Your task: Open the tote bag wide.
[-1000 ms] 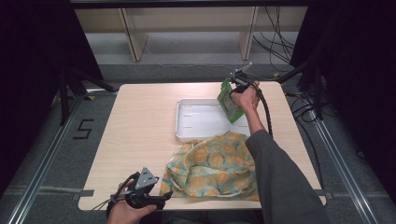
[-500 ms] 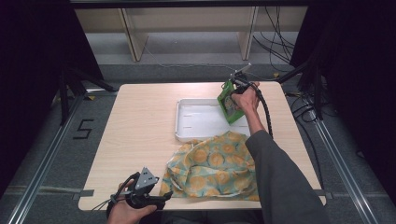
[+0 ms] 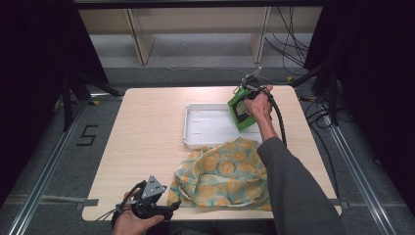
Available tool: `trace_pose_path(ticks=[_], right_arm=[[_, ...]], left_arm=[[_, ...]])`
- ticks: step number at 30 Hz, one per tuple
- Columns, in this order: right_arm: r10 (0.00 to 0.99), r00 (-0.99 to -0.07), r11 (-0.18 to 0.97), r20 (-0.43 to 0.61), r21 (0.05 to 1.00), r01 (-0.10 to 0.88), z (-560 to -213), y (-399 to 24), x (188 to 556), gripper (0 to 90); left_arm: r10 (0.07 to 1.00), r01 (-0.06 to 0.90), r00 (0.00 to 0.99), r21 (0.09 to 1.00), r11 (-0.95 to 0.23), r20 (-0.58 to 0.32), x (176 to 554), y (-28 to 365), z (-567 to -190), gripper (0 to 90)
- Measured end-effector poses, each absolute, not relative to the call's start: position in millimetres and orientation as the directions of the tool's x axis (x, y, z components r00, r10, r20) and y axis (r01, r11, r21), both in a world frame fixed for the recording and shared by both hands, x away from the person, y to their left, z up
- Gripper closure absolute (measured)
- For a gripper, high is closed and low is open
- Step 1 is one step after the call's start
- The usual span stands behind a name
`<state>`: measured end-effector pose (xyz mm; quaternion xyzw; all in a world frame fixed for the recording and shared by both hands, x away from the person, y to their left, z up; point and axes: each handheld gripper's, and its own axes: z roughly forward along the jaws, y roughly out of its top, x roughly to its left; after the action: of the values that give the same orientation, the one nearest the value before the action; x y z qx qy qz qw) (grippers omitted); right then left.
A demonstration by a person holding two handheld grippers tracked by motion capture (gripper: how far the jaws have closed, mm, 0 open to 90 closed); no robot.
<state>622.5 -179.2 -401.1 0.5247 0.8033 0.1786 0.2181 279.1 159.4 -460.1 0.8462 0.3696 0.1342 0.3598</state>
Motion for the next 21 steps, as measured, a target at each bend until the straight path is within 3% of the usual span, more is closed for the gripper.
trace_pose_path(ticks=[21], right_arm=[[0.904, -0.382, 0.424, -0.194, 0.524, 0.739, -394.0, -189.2, 614.3, 64.9]], left_arm=[[0.720, 0.525, 0.694, 0.702, -0.481, -0.026, 279.5, 160.8, -459.5, 30.5]])
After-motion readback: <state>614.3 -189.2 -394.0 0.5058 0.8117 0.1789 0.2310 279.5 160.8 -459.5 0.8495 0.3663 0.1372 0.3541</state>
